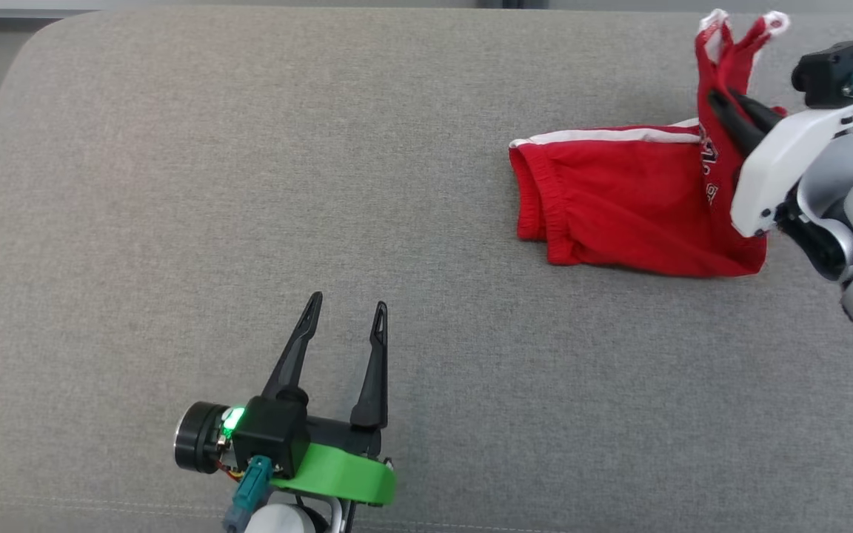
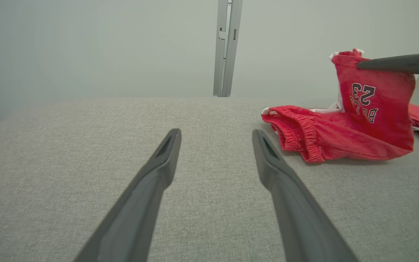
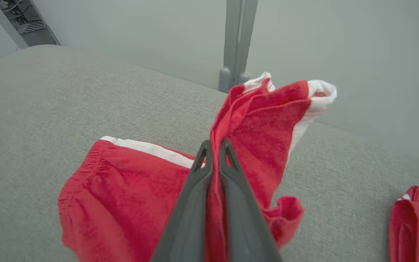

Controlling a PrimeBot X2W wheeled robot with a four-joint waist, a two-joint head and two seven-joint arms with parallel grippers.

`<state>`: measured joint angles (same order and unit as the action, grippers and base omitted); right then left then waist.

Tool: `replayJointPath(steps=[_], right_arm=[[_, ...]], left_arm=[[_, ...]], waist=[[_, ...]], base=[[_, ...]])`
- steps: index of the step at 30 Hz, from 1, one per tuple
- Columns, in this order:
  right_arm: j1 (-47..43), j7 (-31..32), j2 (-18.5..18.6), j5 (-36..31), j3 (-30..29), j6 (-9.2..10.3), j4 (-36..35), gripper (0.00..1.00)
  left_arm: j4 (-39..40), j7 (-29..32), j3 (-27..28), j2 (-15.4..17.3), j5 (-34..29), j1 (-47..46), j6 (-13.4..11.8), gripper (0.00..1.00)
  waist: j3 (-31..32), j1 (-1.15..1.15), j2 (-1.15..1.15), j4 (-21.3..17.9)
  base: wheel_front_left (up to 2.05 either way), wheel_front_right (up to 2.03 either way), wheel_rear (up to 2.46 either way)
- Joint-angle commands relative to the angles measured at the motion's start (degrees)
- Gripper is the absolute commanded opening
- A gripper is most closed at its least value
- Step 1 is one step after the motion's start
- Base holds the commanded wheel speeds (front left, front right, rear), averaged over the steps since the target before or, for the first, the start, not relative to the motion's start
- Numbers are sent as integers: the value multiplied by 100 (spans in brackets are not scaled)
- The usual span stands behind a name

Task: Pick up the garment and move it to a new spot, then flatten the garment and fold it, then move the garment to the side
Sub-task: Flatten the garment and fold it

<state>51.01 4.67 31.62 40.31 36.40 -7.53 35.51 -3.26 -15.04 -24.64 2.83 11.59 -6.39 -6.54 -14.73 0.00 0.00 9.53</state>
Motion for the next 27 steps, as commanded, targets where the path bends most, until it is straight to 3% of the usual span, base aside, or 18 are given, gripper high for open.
replayJointPath(steps=[1, 19, 20, 21, 22, 27], right_arm=[[-39, 45, -89, -28, 9, 11, -45, 0], [-432, 325, -1324, 20, 137, 10, 182, 0], [-471, 326, -1381, 93, 143, 10, 178, 14], [-499, 280, -1425, 176, 130, 9, 137, 90], [-487, 204, -1437, 250, 73, 10, 110, 100], [-449, -249, -1302, 616, -131, 10, -203, 100]], left_arm=[[8, -16, -18, 15, 81, 88, -24, 100], [-42, -16, -202, 15, 260, 27, -86, 100], [-44, -16, -200, 15, 267, 23, -91, 100], [-47, -16, -203, 15, 279, 23, -106, 100], [-44, -16, -204, 15, 288, 24, -104, 100], [-60, -16, -172, 15, 232, 75, -97, 100]], waist=[[89, 0, 0, 156], [67, 0, 0, 674], [69, 0, 0, 670], [75, 0, 0, 658], [85, 0, 0, 640], [185, 0, 0, 448]], base=[[0, 0, 0], [0, 0, 0], [0, 0, 0], [0, 0, 0], [0, 0, 0], [0, 0, 0]])
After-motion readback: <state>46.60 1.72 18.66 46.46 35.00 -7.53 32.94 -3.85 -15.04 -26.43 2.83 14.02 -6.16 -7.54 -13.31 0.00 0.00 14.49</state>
